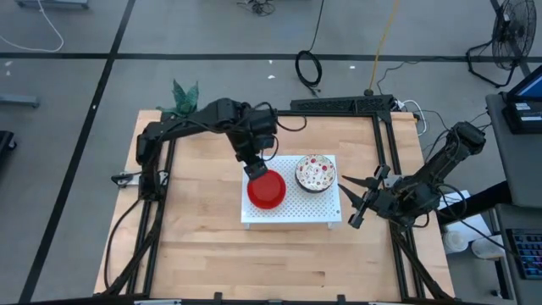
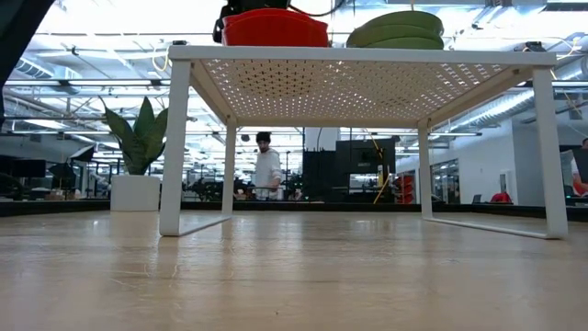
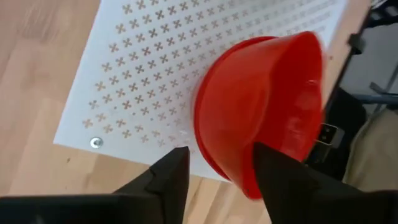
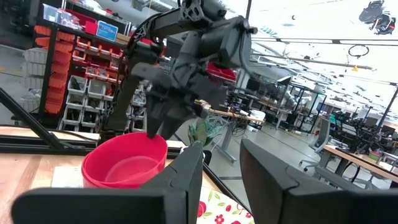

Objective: Pick & Place Mini bowls
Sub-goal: Stack the red bowl on top of the stacked red bowls on the shelf

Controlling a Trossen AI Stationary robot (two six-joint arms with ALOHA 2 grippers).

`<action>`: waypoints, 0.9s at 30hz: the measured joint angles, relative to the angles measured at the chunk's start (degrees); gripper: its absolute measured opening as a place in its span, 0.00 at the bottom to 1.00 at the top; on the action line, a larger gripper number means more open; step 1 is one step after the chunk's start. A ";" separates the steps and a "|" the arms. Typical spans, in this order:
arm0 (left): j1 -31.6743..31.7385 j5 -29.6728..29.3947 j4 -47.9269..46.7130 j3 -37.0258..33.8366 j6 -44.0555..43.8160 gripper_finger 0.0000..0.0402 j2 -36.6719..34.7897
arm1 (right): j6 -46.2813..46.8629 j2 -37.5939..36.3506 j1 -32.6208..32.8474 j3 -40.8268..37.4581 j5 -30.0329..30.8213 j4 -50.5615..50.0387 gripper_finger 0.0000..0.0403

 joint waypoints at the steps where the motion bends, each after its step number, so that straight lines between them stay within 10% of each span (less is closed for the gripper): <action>1: 0.21 0.27 0.12 0.00 -0.01 0.45 -0.60 | 0.00 0.02 0.00 0.02 0.00 -0.02 0.24; 9: 0.00 -6.46 5.48 0.00 2.86 0.46 -9.27 | -0.04 0.02 0.00 0.02 0.00 0.00 0.24; 16: -7.76 -38.05 18.36 -3.47 0.67 0.46 -20.06 | 0.36 0.02 0.00 0.02 0.08 -0.43 0.23; 22: -10.83 -41.17 20.29 -15.58 0.80 0.45 -24.52 | 0.48 0.02 -0.01 0.02 0.07 -0.92 0.24; 27: -14.29 -49.04 41.69 -32.81 15.93 0.31 -28.92 | 0.48 0.02 0.00 0.02 0.07 -0.92 0.23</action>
